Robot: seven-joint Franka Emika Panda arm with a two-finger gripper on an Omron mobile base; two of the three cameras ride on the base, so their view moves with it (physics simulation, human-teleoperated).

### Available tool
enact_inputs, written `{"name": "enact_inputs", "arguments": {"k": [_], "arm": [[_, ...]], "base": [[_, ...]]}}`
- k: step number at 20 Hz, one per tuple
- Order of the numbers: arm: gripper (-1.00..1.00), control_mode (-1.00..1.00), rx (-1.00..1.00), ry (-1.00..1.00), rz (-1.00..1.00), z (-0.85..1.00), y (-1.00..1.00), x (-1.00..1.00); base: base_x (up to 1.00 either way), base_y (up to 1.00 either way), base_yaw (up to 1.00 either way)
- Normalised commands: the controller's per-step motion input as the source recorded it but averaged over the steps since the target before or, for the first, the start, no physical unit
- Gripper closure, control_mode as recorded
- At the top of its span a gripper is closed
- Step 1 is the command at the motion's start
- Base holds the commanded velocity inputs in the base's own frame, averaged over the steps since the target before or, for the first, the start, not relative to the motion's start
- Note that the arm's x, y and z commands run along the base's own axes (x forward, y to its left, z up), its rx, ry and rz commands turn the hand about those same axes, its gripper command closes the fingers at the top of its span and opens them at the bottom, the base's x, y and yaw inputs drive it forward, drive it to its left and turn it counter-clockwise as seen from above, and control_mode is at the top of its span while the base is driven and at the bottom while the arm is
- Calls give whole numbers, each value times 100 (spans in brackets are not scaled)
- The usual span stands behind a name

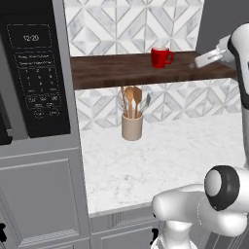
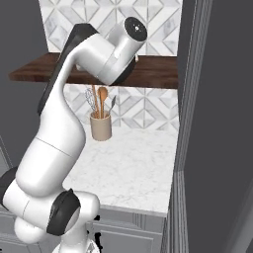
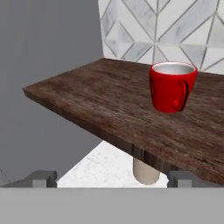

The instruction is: Gather all objects into one cabinet and sort the glasses and bowls to opposite sides.

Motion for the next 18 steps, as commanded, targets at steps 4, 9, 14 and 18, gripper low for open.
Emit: {"name": "enact_inputs", "arguments": {"k": [4,9,14,18], "arm": [[-100,-100,18,-13,-5,12,1,40],[-100,-100,6,-1,0,8,-2,16],[-100,-100,0,27,5,0,0,31],[-100,-100,0,3,0,0,0,5]], "base": [[0,0,0],[0,0,0],[0,0,0],[0,0,0]]}}
